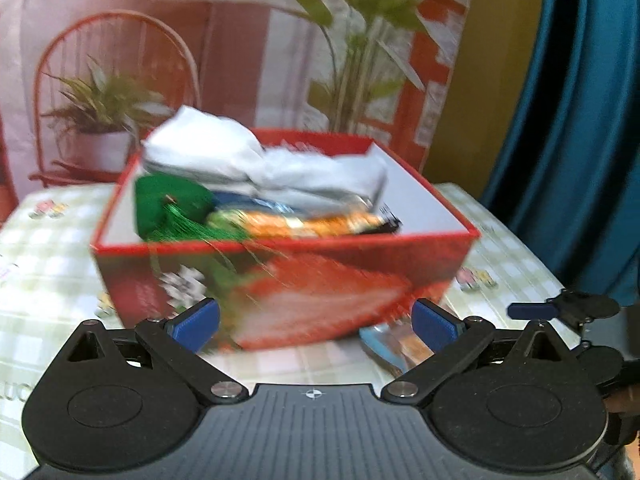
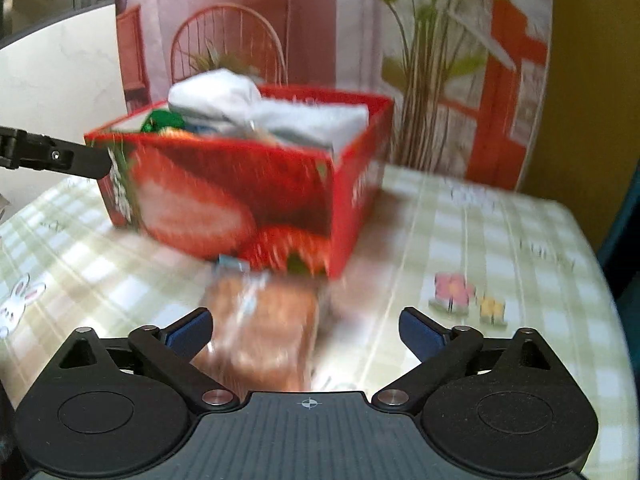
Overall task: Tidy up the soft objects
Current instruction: 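Lower the left tool onto the wrapped biscuit packet and grasp it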
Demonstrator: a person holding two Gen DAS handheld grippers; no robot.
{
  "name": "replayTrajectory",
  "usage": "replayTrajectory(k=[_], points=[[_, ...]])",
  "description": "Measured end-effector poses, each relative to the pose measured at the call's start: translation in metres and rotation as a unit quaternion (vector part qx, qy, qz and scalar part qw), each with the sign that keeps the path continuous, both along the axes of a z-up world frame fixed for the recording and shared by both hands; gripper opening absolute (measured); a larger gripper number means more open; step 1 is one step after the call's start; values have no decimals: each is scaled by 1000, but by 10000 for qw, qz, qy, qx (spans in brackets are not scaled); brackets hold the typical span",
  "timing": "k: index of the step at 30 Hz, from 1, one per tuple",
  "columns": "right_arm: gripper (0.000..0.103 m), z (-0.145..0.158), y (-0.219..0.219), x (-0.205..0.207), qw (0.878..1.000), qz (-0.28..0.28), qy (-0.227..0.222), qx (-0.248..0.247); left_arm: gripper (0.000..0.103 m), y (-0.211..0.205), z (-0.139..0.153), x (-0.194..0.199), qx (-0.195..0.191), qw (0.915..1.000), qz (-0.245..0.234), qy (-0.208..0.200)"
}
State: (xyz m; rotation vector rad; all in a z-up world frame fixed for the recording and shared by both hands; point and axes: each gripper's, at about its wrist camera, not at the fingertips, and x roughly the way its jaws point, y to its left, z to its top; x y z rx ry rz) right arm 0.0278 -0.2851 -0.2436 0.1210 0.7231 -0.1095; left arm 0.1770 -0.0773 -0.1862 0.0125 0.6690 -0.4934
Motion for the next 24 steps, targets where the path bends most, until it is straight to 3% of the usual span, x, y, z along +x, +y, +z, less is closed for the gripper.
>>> replayTrajectory(k=[3,9,17,20,24], points=[[92,-12,1,-2,9998,48,88,189,98,-9,-9,1,-70,9997,-162,194],[85,-21,13,5,9975,428,62,555,68,-14,-34,3,-475,9927,-641,899],[78,-24,56,21,9939,965,83,524,66,-17,-64,-4,-600,9866,-759,1315],[66,-25,73,28,9920,1188,126,409,66,-10,-72,-8,-641,9861,-610,1403],[66,-23,91,37,9897,1393,149,303,65,10,-80,-13,-831,9858,-318,1422]])
